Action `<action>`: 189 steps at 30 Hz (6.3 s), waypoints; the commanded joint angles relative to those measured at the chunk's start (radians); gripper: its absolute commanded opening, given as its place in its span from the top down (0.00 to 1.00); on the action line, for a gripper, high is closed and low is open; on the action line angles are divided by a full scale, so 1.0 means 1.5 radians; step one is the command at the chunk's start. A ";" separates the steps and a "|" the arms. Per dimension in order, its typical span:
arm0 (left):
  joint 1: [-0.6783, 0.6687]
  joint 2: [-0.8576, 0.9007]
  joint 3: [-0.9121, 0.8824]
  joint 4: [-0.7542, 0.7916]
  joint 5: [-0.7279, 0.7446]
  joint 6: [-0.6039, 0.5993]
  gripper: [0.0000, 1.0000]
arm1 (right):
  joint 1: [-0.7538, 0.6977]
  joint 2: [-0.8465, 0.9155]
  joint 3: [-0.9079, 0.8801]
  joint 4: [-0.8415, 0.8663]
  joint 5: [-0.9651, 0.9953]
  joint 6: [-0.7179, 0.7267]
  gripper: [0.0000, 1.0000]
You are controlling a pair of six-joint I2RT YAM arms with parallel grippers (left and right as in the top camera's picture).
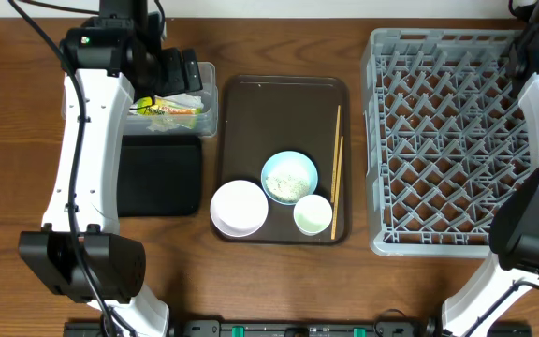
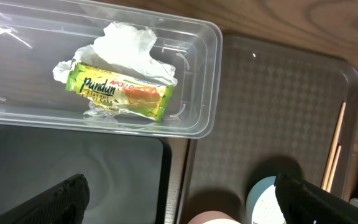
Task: Sort waste into correct bins and load items into the dishwasher rack
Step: 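Lift the blue plate and stand it upright in the rack's back right, then reach the left gripper to the white cup and grasp it, then lift the white cup and hand it from left to right gripper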
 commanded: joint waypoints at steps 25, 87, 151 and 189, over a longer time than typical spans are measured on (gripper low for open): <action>0.001 -0.006 0.006 0.000 -0.008 0.004 0.02 | 0.090 -0.001 -0.001 0.007 -0.053 0.151 0.02; -0.001 -0.005 0.006 -0.049 0.057 0.005 0.02 | 0.504 -0.156 -0.042 -0.740 -0.604 1.013 0.46; -0.483 0.003 -0.356 0.089 0.026 -0.237 0.52 | 0.333 -0.171 -0.042 -0.747 -0.614 0.932 0.37; -0.128 -0.133 -0.359 0.129 0.537 -0.100 0.94 | 0.205 -0.182 -0.022 -0.618 -1.170 0.729 0.31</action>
